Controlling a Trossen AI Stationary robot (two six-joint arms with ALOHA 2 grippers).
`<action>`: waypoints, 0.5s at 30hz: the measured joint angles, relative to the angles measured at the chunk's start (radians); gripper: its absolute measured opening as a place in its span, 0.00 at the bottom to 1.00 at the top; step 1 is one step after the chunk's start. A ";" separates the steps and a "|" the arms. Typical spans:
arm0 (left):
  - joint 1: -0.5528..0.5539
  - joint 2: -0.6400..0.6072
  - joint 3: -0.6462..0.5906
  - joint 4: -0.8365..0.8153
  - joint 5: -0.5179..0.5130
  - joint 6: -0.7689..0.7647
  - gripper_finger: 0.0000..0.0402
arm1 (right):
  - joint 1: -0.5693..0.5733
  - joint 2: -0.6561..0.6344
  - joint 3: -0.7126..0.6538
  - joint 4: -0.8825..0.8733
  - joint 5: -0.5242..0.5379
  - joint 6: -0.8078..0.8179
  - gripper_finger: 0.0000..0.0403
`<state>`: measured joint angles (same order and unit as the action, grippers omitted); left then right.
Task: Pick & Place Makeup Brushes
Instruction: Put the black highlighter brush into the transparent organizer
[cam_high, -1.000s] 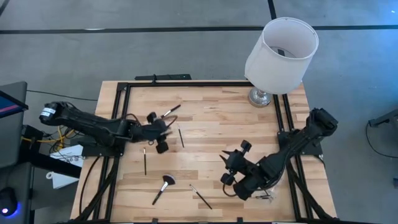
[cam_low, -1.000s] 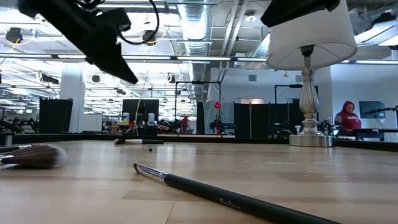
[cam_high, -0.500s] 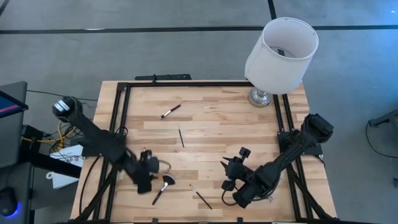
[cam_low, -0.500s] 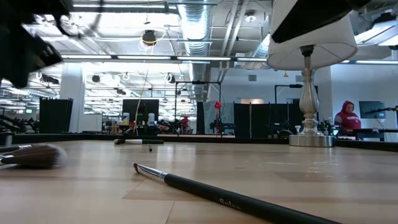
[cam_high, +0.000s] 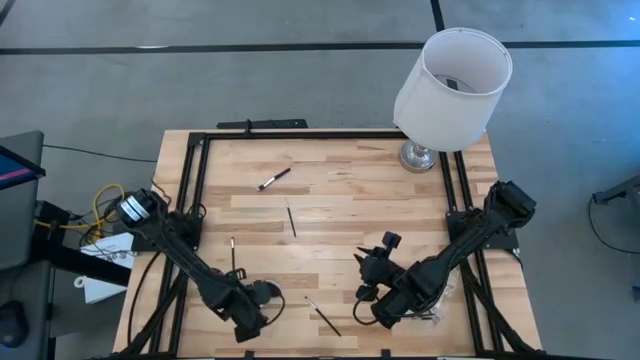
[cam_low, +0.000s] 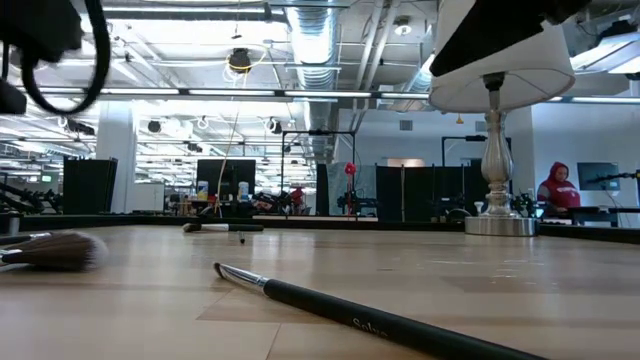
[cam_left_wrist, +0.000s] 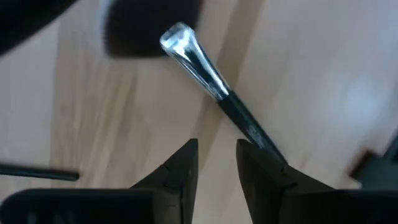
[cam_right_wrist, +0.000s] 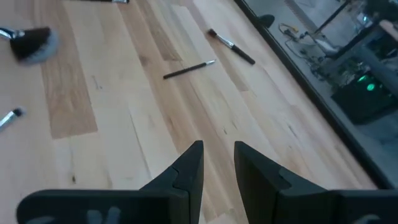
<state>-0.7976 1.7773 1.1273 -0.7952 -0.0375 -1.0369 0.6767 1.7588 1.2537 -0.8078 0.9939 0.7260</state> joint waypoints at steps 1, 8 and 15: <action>0.008 0.002 0.000 0.000 0.004 -0.017 0.27 | -0.004 0.000 0.000 0.000 0.000 -0.019 0.20; 0.090 -0.030 0.002 0.065 0.022 -0.089 0.35 | -0.064 0.000 0.000 -0.026 0.001 -0.098 0.20; 0.126 -0.009 0.001 0.083 0.056 -0.147 0.54 | -0.117 0.000 0.000 -0.136 0.002 -0.070 0.20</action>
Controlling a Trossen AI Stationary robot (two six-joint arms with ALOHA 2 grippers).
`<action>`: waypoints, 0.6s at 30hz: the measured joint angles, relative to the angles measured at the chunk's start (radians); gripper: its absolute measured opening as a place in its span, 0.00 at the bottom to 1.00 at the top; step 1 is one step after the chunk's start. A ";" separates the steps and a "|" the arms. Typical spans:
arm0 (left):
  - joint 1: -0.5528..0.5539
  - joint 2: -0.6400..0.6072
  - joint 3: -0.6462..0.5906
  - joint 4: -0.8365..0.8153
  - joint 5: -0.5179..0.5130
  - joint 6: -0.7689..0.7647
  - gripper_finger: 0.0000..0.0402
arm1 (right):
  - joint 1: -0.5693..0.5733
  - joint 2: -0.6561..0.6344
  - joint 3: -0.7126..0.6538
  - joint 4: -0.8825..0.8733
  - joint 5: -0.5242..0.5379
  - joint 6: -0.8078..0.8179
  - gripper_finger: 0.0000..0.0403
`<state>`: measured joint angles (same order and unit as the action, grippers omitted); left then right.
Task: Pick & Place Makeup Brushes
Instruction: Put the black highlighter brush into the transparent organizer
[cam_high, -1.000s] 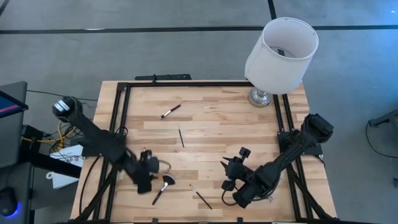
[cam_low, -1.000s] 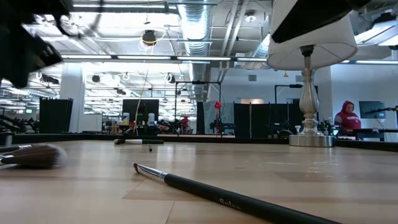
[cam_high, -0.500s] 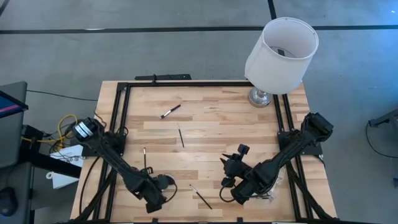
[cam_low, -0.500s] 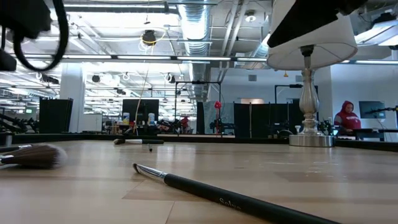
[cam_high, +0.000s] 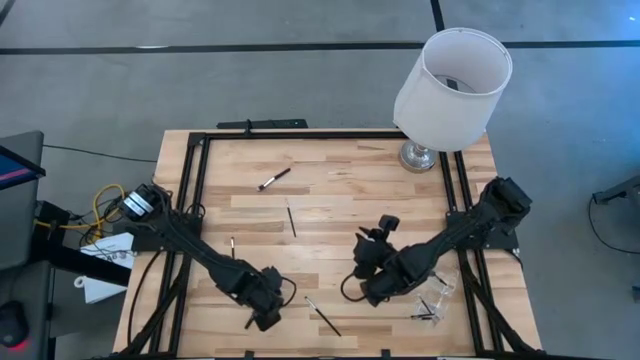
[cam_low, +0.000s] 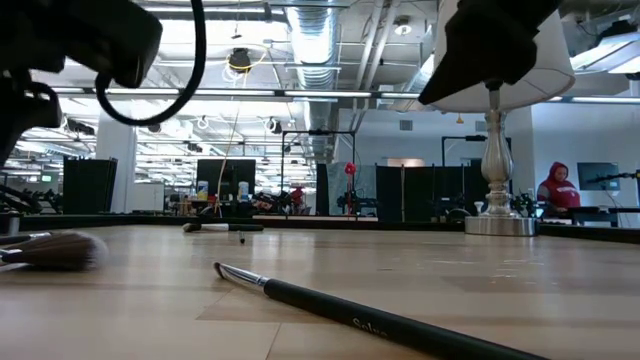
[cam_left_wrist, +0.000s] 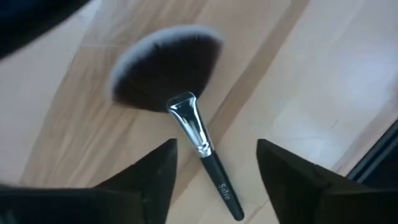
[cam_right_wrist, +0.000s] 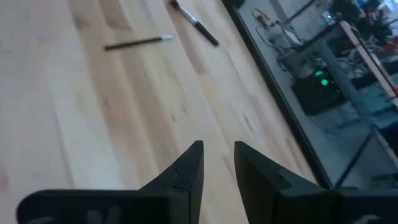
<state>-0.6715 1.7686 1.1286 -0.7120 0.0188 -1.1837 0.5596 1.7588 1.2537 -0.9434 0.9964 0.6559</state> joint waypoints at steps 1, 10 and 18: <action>0.000 0.006 0.000 0.003 0.001 -0.003 0.57 | -0.004 0.000 0.000 -0.017 0.000 0.009 0.20; -0.001 0.087 -0.017 0.005 0.018 -0.056 0.61 | -0.011 0.000 0.000 -0.072 0.031 0.024 0.20; -0.002 0.070 -0.051 0.001 -0.007 -0.013 0.44 | -0.013 0.000 0.000 -0.074 0.035 0.024 0.20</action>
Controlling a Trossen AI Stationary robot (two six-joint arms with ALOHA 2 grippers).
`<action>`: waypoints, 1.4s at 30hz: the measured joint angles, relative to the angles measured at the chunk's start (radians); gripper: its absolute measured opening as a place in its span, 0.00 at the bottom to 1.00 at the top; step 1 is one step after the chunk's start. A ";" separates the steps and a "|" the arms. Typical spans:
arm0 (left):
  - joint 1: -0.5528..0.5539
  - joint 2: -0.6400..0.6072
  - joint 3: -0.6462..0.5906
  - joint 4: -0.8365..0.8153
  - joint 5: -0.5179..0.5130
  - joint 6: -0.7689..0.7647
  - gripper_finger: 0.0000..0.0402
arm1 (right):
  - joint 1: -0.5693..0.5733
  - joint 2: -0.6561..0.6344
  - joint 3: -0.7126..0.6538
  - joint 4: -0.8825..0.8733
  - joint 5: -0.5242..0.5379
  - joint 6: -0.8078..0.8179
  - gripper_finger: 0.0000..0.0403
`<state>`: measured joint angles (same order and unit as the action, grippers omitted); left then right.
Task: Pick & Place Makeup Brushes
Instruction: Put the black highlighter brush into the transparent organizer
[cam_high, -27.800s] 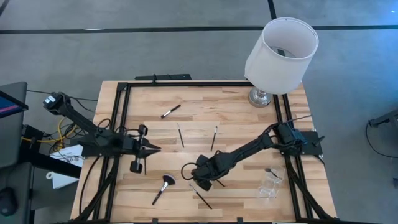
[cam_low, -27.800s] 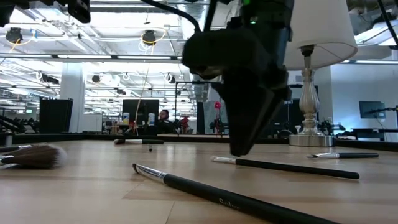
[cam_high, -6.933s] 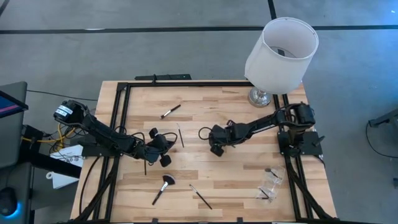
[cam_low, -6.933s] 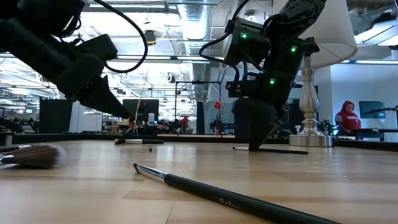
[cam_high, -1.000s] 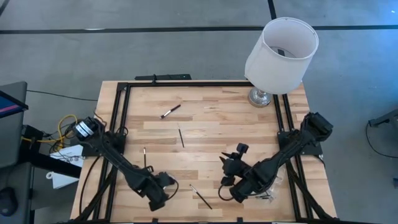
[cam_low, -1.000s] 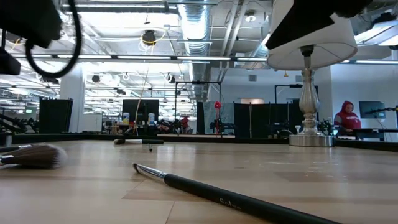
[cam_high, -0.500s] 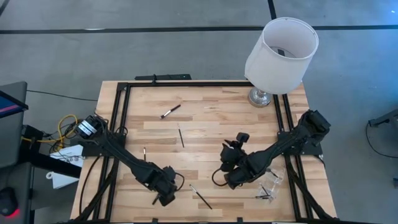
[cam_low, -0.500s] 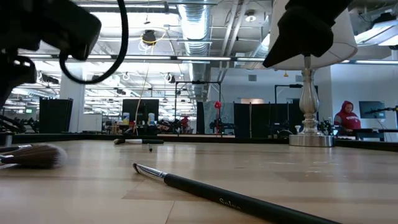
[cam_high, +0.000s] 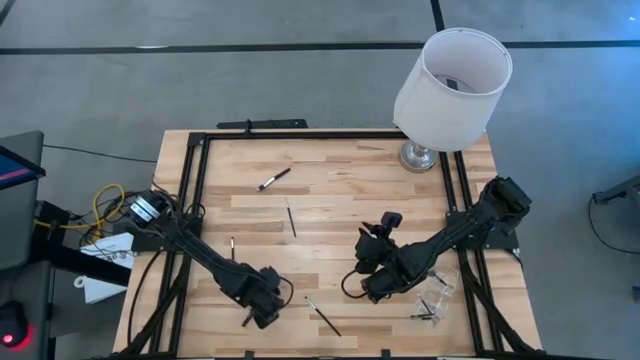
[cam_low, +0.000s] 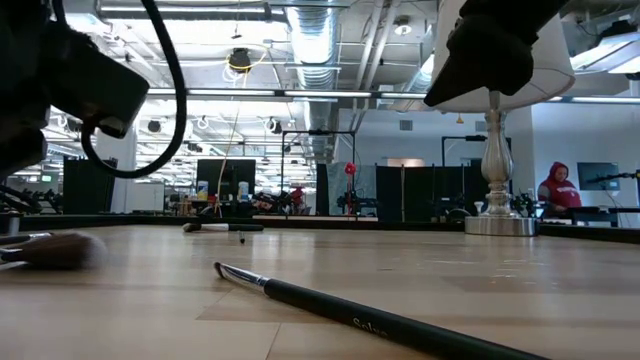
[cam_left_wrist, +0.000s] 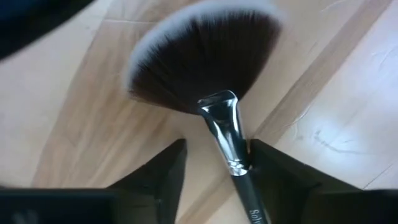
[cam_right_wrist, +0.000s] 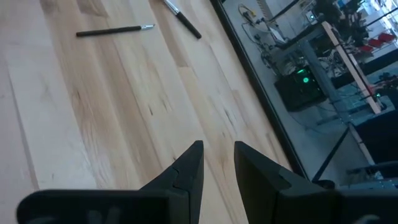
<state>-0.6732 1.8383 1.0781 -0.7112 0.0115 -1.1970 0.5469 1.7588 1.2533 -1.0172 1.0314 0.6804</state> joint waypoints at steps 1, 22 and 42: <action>-0.001 -0.008 -0.007 0.001 -0.006 0.006 0.40 | 0.000 0.000 0.000 0.000 0.004 0.000 0.20; 0.008 -0.258 -0.072 0.018 -0.306 0.408 0.12 | 0.048 0.012 -0.001 0.149 0.008 0.090 0.20; 0.072 -0.631 -0.657 1.543 -0.227 1.269 0.14 | 0.031 0.050 -0.185 1.500 -0.376 -0.615 0.37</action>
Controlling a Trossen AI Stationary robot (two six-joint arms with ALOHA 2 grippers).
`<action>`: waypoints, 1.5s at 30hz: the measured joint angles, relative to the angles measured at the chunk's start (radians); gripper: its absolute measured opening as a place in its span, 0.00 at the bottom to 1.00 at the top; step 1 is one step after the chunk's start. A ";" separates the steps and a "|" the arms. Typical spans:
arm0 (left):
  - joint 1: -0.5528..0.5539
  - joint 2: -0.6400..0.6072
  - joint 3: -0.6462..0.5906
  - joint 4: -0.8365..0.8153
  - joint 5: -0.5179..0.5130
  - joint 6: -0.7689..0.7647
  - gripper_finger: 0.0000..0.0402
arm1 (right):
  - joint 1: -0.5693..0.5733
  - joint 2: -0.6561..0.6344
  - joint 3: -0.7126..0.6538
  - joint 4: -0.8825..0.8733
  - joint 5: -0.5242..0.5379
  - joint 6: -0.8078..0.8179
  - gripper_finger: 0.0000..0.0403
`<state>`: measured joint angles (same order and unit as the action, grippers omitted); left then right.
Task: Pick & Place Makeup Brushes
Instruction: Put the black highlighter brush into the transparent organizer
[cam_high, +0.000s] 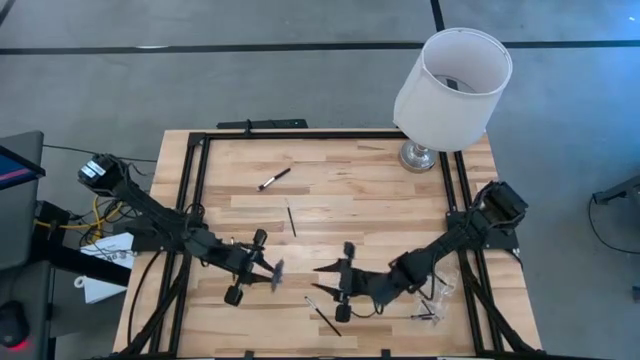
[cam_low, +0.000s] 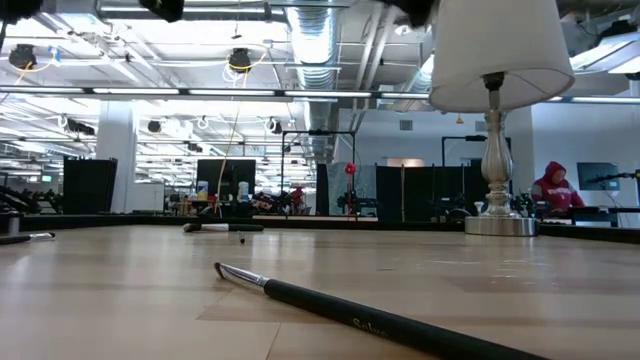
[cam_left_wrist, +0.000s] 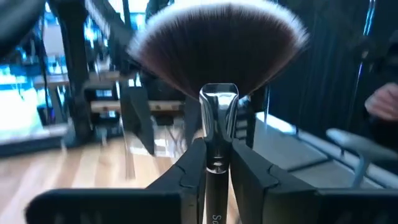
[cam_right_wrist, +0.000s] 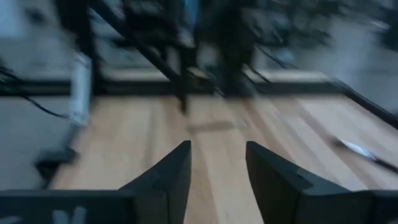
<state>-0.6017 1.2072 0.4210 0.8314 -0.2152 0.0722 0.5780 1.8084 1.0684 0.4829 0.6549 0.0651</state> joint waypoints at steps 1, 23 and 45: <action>0.009 0.000 -0.013 0.035 0.003 0.008 0.14 | -0.009 0.000 -0.005 0.039 -0.032 -0.026 0.39; 0.131 0.465 0.162 0.507 0.108 0.063 0.13 | -0.024 0.000 -0.008 0.033 -0.159 -0.065 0.44; 0.141 0.617 0.367 0.522 0.166 0.103 0.12 | 0.145 -0.096 -0.008 -0.199 0.245 -0.002 0.47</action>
<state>-0.4605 1.8237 0.7875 1.3535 -0.0497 0.1754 0.7235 1.7123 1.0607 0.2839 0.9004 0.0636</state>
